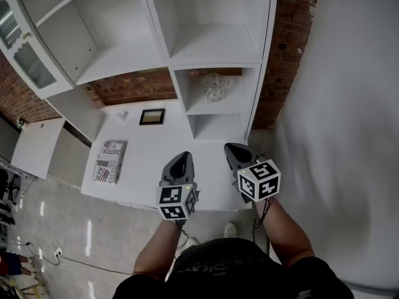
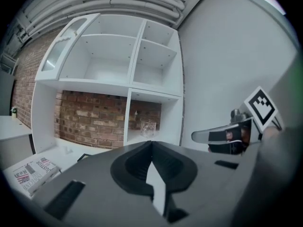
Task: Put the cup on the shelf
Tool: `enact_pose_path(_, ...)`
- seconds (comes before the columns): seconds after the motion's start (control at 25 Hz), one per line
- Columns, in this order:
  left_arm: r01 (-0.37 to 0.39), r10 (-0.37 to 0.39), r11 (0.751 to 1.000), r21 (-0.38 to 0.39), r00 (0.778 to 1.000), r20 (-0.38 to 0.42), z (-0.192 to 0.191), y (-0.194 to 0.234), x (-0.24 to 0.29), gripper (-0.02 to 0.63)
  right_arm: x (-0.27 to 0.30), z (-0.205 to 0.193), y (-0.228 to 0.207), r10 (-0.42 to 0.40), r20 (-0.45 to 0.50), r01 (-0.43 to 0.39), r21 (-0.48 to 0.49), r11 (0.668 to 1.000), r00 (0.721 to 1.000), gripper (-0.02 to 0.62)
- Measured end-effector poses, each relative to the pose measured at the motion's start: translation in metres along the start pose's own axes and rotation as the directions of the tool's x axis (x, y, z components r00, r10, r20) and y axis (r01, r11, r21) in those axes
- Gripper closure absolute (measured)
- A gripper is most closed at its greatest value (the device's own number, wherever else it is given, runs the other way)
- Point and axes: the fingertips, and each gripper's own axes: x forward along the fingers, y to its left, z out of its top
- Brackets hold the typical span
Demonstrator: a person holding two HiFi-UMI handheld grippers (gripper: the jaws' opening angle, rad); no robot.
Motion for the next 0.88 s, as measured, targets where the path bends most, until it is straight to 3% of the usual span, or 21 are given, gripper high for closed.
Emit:
enact_pose_path(0.4, 0.164, -0.164, 0.986, 0.032, 0.986, -0.014, -0.005, 0.032, -0.073, 0.601, -0.005, -0.010, 0.095, -0.104, 0.035, 0.103, 0.031, 0.994, 0.994, 0.595)
enact_pose_path(0.88, 0.307, -0.307, 0.952, 0.004, 0.952, -0.016, -0.019, 0.026, -0.121, 0.601, -0.046, -0.033, 0.139, -0.250, 0.030, 0.248, 0.056, 0.967, 0.968, 0.595)
